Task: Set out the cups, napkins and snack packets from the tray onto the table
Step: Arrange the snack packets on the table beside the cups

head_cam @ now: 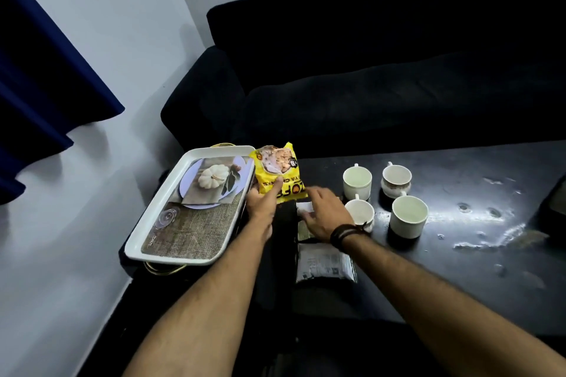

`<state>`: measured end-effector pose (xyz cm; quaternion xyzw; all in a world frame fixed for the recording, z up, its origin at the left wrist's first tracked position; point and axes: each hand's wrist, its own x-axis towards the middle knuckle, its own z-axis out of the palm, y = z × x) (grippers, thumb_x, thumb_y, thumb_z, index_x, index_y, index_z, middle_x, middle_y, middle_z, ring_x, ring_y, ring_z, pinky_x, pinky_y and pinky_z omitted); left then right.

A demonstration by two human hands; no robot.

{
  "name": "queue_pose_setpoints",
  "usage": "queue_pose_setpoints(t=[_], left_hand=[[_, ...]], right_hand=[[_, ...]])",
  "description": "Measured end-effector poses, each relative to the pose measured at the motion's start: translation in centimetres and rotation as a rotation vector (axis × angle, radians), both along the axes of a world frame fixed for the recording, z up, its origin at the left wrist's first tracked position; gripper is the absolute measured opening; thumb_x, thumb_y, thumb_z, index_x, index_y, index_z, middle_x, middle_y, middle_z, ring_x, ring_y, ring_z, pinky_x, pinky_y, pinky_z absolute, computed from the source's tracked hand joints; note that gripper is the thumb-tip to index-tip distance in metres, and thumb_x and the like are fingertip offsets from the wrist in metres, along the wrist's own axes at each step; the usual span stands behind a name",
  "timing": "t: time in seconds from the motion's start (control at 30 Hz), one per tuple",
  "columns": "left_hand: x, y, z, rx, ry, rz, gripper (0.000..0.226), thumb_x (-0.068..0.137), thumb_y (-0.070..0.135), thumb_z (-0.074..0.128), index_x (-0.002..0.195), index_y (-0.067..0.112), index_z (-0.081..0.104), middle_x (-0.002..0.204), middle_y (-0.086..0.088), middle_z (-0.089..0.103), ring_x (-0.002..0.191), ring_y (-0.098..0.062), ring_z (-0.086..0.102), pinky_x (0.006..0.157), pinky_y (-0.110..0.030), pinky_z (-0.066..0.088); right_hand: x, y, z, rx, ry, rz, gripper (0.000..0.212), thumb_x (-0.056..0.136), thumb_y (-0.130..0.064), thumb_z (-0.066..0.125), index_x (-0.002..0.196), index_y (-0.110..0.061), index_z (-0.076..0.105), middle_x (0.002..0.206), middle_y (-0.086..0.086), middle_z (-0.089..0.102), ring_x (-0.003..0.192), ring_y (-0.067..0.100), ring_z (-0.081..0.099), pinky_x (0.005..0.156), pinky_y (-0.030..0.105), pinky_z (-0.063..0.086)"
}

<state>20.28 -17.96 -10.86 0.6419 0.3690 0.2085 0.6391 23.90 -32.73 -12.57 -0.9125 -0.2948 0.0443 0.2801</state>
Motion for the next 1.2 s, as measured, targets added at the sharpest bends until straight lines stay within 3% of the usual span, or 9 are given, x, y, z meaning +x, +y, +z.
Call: queue_pose_setpoints(t=[0.2,0.33,0.43,0.53,0.63,0.87,1.0,1.1,1.2], left_hand=[[2.1,0.2,-4.0,0.056,0.185,-0.063,0.081,0.086,0.054,0.065,0.149,0.011,0.035,0.148,-0.011,0.047,0.135,-0.03,0.047,0.112,-0.043,0.039],[3.2,-0.2,-6.3,0.114,0.187,-0.019,0.053,0.092,0.046,0.061,0.132,0.011,0.057,0.128,-0.011,0.065,0.118,-0.03,0.061,0.096,-0.036,0.049],[4.4,-0.8,-6.4,0.328,0.25,-0.067,0.054,0.091,0.047,0.061,0.134,0.013,0.057,0.13,-0.013,0.063,0.121,-0.033,0.059,0.089,-0.032,0.046],[5.1,-1.0,-6.3,0.731,0.378,-0.171,0.078,0.094,0.054,0.051,0.157,0.024,0.016,0.161,-0.009,0.025,0.138,-0.027,0.04,0.09,-0.031,0.042],[5.6,-0.9,-6.7,0.999,0.321,-0.388,0.062,0.099,0.048,0.043,0.154,0.026,0.028,0.16,-0.005,0.029,0.141,-0.023,0.034,0.103,-0.035,0.04],[6.5,0.3,-6.1,0.979,0.415,-0.739,0.052,0.106,0.037,0.03,0.156,0.031,0.018,0.166,0.0,0.01,0.154,-0.026,-0.001,0.122,-0.055,0.006],[3.7,-1.0,-5.0,0.855,0.299,-0.431,0.054,0.104,0.035,0.038,0.155,0.023,0.026,0.165,0.0,0.014,0.153,-0.02,0.011,0.123,-0.043,0.017],[-0.2,-2.3,-5.0,0.794,0.262,-0.361,0.043,0.101,0.033,0.046,0.143,0.023,0.049,0.158,0.001,0.036,0.145,-0.019,0.033,0.118,-0.043,0.03],[-3.7,-2.9,-4.9,0.889,0.243,-0.469,0.038,0.099,0.026,0.052,0.136,0.022,0.058,0.155,0.004,0.041,0.141,-0.017,0.037,0.116,-0.039,0.034]], right_hand=[[-1.8,0.0,-4.6,-0.266,0.05,0.022,0.084,0.095,-0.056,0.033,0.155,-0.009,-0.002,0.165,0.008,-0.002,0.152,0.026,-0.006,0.121,0.048,0.0],[-1.8,0.5,-5.3,-0.275,-0.029,-0.003,0.084,0.094,-0.058,0.03,0.155,-0.006,0.0,0.164,0.013,-0.002,0.151,0.029,-0.006,0.121,0.05,0.001],[-2.2,0.5,-5.7,-0.247,-0.034,-0.021,0.083,0.095,-0.057,0.03,0.155,-0.007,0.003,0.164,0.013,-0.001,0.152,0.028,-0.006,0.121,0.049,0.0],[-2.5,0.2,-5.9,-0.227,-0.046,-0.034,0.08,0.096,-0.055,0.029,0.155,-0.006,0.006,0.164,0.013,0.004,0.152,0.027,-0.003,0.121,0.047,0.0],[-2.6,0.3,-5.8,-0.241,-0.061,-0.027,0.079,0.096,-0.054,0.029,0.154,-0.006,0.006,0.163,0.014,0.004,0.152,0.028,-0.002,0.121,0.048,0.0],[-2.6,0.3,-5.8,-0.241,-0.048,-0.02,0.077,0.098,-0.054,0.025,0.155,-0.008,0.002,0.164,0.012,-0.002,0.152,0.027,-0.007,0.121,0.047,-0.002],[-2.7,0.1,-5.1,-0.237,-0.013,-0.006,0.078,0.097,-0.053,0.025,0.155,-0.007,-0.002,0.164,0.012,-0.005,0.152,0.027,-0.009,0.122,0.046,-0.002],[-3.5,-0.6,-3.7,-0.147,-0.056,-0.007,0.071,0.095,-0.04,0.038,0.152,-0.003,0.017,0.161,0.018,0.015,0.15,0.031,0.013,0.123,0.043,0.013],[-5.5,-1.6,-2.8,0.007,-0.305,-0.002,0.041,0.083,-0.025,0.051,0.12,-0.007,0.056,0.123,0.014,0.058,0.113,0.033,0.057,0.099,0.042,0.047]])
